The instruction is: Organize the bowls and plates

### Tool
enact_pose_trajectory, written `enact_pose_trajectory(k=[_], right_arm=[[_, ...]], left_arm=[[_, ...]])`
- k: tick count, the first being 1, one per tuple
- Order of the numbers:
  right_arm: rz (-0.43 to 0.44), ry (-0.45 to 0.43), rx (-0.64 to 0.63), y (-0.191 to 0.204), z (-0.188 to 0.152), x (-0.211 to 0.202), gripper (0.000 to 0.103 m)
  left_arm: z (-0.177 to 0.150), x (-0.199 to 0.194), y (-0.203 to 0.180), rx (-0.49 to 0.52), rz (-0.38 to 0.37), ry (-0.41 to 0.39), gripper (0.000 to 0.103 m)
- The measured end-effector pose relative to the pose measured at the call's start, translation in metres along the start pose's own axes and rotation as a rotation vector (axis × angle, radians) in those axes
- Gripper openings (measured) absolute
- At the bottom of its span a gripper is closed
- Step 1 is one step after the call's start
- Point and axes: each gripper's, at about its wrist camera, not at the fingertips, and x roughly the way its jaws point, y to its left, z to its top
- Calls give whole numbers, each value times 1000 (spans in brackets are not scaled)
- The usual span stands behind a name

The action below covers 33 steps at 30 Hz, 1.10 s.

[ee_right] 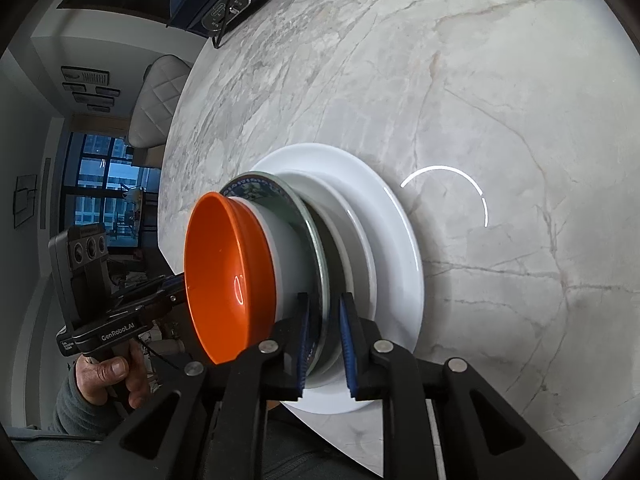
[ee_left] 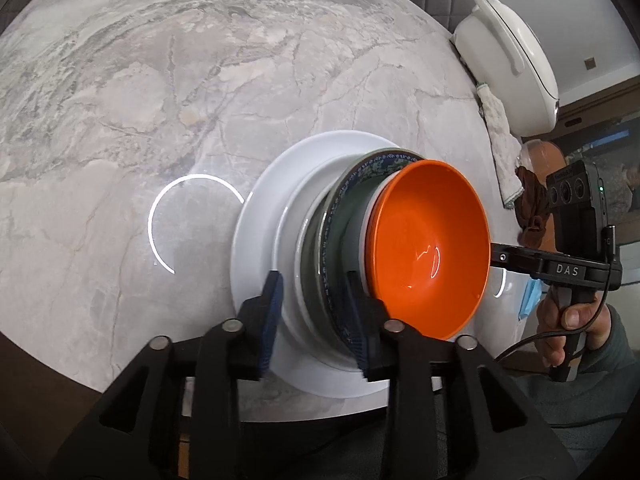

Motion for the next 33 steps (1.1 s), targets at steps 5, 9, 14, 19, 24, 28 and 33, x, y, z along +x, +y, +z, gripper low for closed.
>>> enact_pose_trajectory(k=[5, 9, 14, 19, 24, 28, 33], right_arm=[[-4, -81, -1, -9, -6, -30, 67], [-24, -115, -17, -18, -12, -52, 88], [-80, -126, -74, -15, -18, -70, 95], [-163, -203, -129, 8, -28, -89, 96], [-209, -283, -140, 36, -43, -98, 100], [-269, -330, -134, 55, -58, -100, 100], [-288, -369, -118, 79, -81, -94, 100]], left_arm=[[-20, -44, 2, -50, 4, -186, 103], [-43, -63, -1, -154, 94, -267, 103], [-73, -62, -20, -225, 148, -265, 103], [-78, -64, -59, -130, 241, -264, 103], [-69, -83, -75, -24, 332, -333, 103], [-71, -97, -78, 9, 333, -374, 103], [-81, -114, -89, 73, 324, -402, 103]])
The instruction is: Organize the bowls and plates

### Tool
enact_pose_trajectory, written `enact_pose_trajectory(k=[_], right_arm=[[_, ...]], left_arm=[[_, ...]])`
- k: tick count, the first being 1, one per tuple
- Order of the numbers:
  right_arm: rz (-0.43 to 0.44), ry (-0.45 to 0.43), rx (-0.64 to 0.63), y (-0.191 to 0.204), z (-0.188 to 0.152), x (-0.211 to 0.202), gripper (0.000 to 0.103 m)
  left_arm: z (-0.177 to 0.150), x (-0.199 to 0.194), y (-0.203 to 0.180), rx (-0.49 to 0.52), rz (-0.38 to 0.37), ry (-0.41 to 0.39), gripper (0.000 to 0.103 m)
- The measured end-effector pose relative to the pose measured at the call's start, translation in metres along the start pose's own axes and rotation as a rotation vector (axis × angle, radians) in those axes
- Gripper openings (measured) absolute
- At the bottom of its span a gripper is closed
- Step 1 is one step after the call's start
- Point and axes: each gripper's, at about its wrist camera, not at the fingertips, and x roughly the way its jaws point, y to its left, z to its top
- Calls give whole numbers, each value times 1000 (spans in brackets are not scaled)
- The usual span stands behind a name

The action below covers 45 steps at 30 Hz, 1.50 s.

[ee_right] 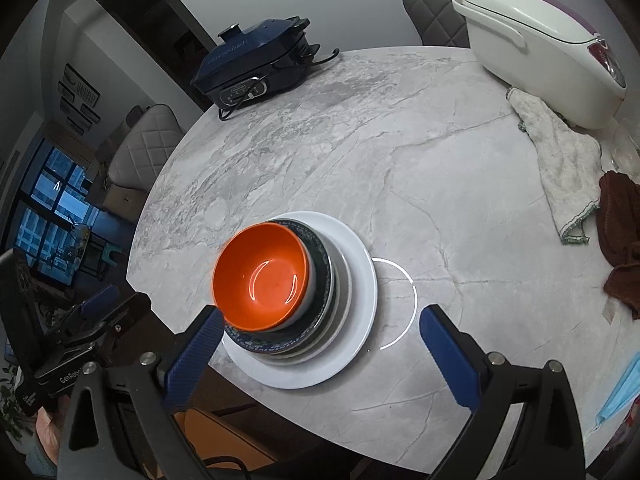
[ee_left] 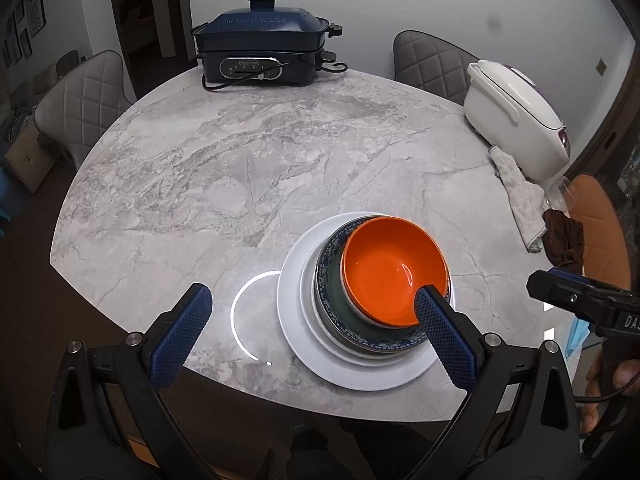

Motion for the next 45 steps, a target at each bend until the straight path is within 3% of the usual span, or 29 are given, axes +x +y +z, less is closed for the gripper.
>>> enact_pose_trajectory(k=[7, 12, 16, 20, 28, 41, 45], right_arm=[[-6, -65, 2, 28, -20, -17, 100], [-18, -119, -1, 40, -25, -31, 100], [-20, -145, -4, 46, -27, -37, 100], [-18, -162, -11, 52, -28, -41, 100], [-15, -164, -23, 59, -32, -40, 100], [-30, -165, -30, 61, -32, -42, 100], [-53, -162, -22, 57, -31, -43, 100]], left_arm=[[2, -48, 1, 8, -27, -123, 103], [3, -76, -1, 22, 57, -218, 102], [-19, -101, -16, 44, 153, -268, 103], [-33, -100, -25, 77, -17, -153, 103], [-32, -77, -8, 5, -63, -24, 102], [-17, -51, -8, 30, 67, 5, 101], [-15, -42, -6, 24, 73, 22, 101]])
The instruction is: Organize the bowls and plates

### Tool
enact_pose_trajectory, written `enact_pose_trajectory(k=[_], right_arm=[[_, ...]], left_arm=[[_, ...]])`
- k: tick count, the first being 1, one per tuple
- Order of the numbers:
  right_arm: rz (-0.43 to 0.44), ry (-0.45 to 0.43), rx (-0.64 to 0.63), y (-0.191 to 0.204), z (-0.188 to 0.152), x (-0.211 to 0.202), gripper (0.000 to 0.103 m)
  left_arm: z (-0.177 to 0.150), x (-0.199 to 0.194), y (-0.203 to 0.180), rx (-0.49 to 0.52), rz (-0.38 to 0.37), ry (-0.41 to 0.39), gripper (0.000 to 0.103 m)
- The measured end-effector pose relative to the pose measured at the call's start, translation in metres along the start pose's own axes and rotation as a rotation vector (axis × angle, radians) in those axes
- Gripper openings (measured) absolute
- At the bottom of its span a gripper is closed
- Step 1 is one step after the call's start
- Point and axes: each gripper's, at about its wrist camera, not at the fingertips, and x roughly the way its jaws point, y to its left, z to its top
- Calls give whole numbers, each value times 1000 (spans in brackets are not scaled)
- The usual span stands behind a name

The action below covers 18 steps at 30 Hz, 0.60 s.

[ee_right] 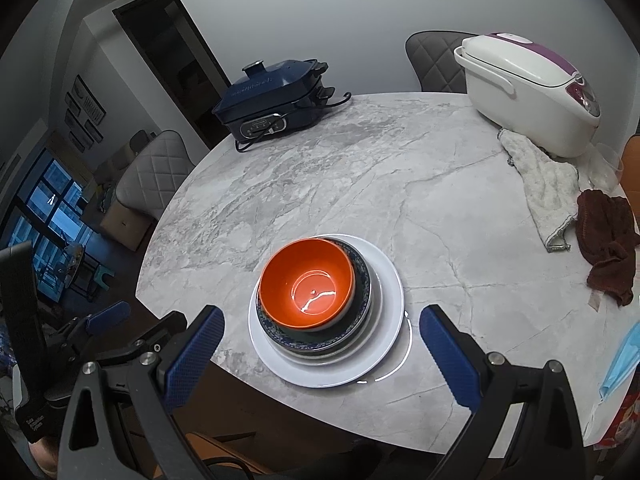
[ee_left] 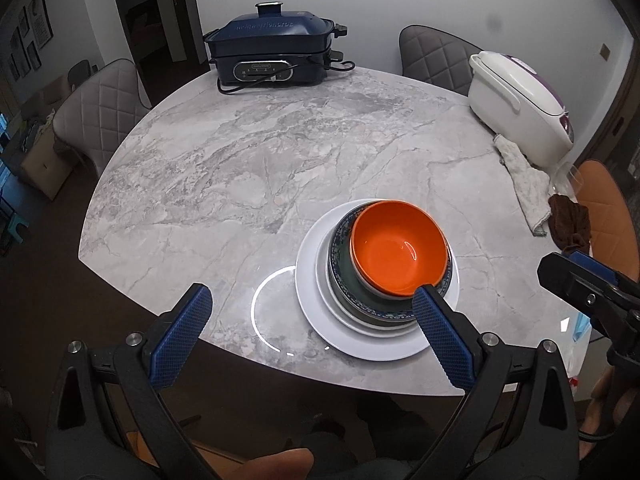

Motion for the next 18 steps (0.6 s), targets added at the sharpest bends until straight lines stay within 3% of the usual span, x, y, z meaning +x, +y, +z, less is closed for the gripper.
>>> enact_pose_trajectory(k=[18], right_arm=[[-198, 89, -4, 1, 5, 26, 100]], left_arm=[[31, 4, -1, -28, 34, 37, 101]])
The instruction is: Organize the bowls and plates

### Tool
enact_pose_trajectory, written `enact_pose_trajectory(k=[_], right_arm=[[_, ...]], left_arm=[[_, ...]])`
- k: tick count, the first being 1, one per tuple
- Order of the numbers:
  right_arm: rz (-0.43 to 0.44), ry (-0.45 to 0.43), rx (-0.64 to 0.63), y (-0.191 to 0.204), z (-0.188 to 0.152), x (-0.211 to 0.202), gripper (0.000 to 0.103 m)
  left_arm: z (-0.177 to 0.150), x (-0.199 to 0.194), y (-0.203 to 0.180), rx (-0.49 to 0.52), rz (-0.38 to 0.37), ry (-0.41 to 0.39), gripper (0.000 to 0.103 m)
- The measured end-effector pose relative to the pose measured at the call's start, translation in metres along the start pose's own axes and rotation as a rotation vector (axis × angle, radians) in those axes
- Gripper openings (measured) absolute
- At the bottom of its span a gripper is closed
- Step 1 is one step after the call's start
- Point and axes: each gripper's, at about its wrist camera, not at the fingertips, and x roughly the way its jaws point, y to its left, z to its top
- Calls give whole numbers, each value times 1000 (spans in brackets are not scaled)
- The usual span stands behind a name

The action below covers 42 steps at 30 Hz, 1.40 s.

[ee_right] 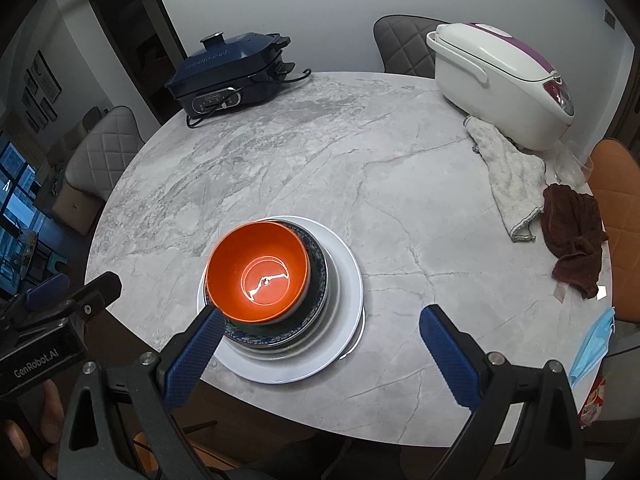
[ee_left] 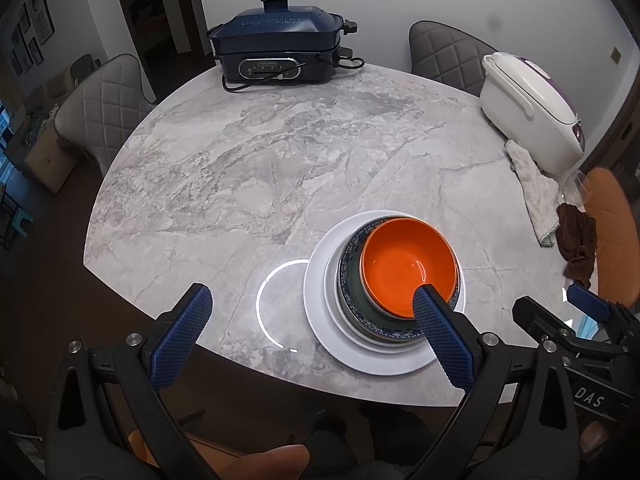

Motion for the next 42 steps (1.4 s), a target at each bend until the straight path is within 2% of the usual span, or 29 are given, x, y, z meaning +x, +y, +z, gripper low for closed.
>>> enact_pose_trajectory(k=[12, 23, 42], right_arm=[[-75, -8, -17, 9, 3, 4, 100], [-133, 14, -18, 7, 5, 29, 99], [-137, 42, -26, 9, 9, 39, 99]], left_arm=[[3, 9, -8, -1, -23, 29, 101], [-2, 50, -8, 0, -21, 82, 101], [1, 61, -6, -8, -24, 99, 101]])
